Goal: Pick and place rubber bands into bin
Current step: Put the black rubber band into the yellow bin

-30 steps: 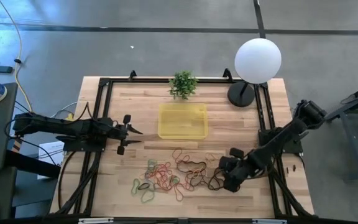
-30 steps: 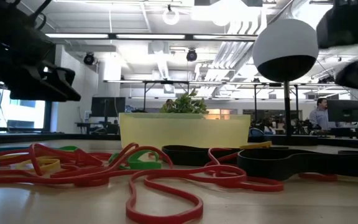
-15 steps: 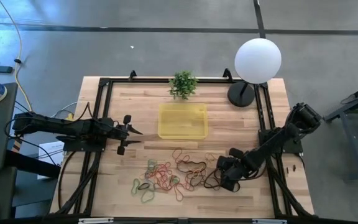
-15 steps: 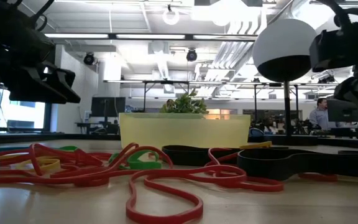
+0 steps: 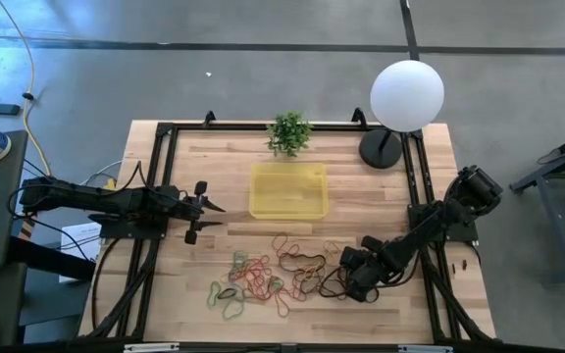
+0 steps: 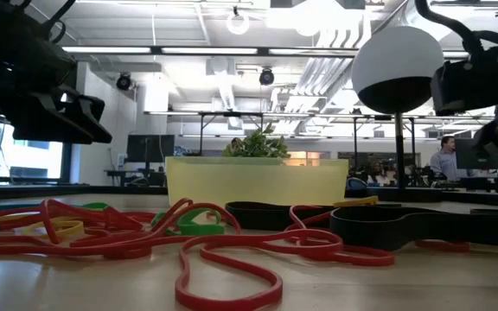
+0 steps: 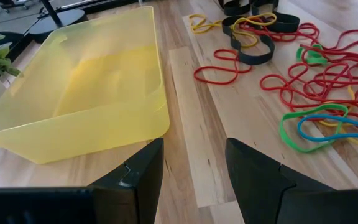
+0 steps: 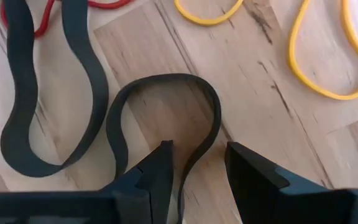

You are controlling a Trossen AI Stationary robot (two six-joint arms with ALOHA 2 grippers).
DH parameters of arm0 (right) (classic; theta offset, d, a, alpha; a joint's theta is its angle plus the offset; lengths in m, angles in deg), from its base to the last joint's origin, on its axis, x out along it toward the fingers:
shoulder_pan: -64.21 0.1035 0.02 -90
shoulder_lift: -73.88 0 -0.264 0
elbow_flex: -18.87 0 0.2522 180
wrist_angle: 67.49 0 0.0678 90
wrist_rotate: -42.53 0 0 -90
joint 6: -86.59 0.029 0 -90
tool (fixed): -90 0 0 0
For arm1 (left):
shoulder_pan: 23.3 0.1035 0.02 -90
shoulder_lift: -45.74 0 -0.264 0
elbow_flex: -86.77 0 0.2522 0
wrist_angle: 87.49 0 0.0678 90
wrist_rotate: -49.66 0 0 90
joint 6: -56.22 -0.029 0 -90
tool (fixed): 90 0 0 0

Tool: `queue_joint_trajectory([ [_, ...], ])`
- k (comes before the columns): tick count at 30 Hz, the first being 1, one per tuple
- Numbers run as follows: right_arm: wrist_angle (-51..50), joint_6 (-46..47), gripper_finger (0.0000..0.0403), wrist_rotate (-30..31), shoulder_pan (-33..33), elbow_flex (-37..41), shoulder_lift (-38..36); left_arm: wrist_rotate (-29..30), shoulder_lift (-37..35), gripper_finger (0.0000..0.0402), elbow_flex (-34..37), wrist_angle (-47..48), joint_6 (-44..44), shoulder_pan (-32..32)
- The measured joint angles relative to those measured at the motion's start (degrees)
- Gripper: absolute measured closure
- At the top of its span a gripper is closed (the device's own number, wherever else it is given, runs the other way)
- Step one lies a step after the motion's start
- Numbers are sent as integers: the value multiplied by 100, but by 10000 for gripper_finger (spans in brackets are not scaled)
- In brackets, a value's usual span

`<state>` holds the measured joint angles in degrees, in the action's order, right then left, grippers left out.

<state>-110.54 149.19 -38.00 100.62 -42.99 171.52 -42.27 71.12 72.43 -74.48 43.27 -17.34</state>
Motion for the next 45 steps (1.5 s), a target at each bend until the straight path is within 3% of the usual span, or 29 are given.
queue_joint_trajectory([
  [3,-51,20,288,102,40,1,-9,0,0,240,0,0,0,0],
  [10,-88,-270,395,456,132,25,-143,1,0,240,0,0,2,2],
  [20,-374,-476,395,1125,72,-54,-532,2,0,240,0,0,29,0],
  [27,-1857,-1458,400,2090,-184,-1196,-914,66,0,240,0,0,111,0],
  [31,-2471,-2525,399,2945,-527,-2148,-987,153,0,240,0,-8,133,2],
  [36,-2332,-4161,400,3747,-1222,-2978,-1000,153,0,240,0,-149,131,0],
  [40,-1585,-5239,401,3697,-1970,-3024,-1000,153,0,240,0,-272,96,0],
  [45,-410,-5882,401,3022,-2977,-2337,-999,153,0,240,0,-284,94,0],
])
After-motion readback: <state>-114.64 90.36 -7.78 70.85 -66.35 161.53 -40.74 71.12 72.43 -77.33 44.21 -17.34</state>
